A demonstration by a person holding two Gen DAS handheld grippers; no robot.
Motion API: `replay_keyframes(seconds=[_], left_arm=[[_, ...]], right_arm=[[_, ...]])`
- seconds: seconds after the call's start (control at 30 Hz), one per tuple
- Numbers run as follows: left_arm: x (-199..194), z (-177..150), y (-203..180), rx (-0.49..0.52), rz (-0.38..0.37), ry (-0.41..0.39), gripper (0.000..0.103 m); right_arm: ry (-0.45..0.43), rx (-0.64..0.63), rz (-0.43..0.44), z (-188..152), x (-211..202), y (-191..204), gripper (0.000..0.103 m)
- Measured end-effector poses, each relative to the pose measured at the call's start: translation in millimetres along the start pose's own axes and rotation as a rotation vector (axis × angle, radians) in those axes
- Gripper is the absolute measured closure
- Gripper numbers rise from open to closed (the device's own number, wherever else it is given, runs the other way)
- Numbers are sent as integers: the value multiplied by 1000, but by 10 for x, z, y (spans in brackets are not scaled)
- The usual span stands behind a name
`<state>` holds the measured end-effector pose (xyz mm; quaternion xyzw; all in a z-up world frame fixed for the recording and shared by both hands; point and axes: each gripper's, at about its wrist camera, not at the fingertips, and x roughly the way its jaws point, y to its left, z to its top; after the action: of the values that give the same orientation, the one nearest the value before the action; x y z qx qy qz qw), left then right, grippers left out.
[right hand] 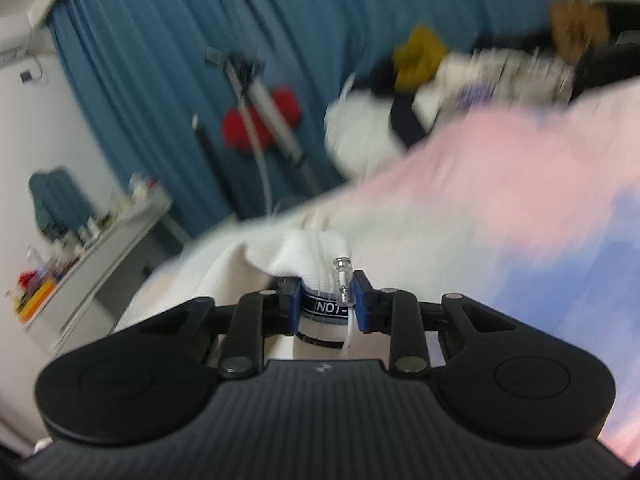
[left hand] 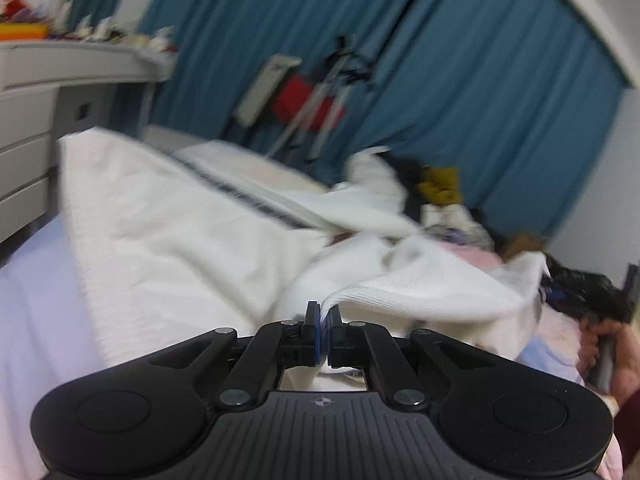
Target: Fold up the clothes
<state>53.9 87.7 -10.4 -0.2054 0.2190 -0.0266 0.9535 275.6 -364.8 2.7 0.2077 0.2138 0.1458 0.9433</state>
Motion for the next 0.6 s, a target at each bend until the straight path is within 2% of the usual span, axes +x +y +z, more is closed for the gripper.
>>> replay_keyframes(seconds=[0.1, 0.17, 0.3, 0.33, 0.4, 0.5, 0.6], left_arm=[[-87, -39, -202, 71, -169, -40, 100], [-104, -98, -373, 115, -272, -35, 100], [27, -342, -687, 200, -345, 53, 100], [82, -419, -749, 222, -338, 81, 100], [183, -544, -824, 252, -323, 130, 100], [299, -676, -879, 277, -303, 182, 100], [313, -709, -843, 260, -296, 185, 100]], right_arm=[[-189, -66, -41, 102, -333, -82, 74], [-304, -152, -115, 89, -474, -121, 74], [-342, -164, -287, -95, -572, -434, 72], [-297, -127, -327, -155, -552, -552, 71], [-182, 18, -380, -306, -495, -873, 71], [-79, 360, -369, -518, -528, -1392, 68], [-96, 703, -323, -729, -747, -1683, 59]])
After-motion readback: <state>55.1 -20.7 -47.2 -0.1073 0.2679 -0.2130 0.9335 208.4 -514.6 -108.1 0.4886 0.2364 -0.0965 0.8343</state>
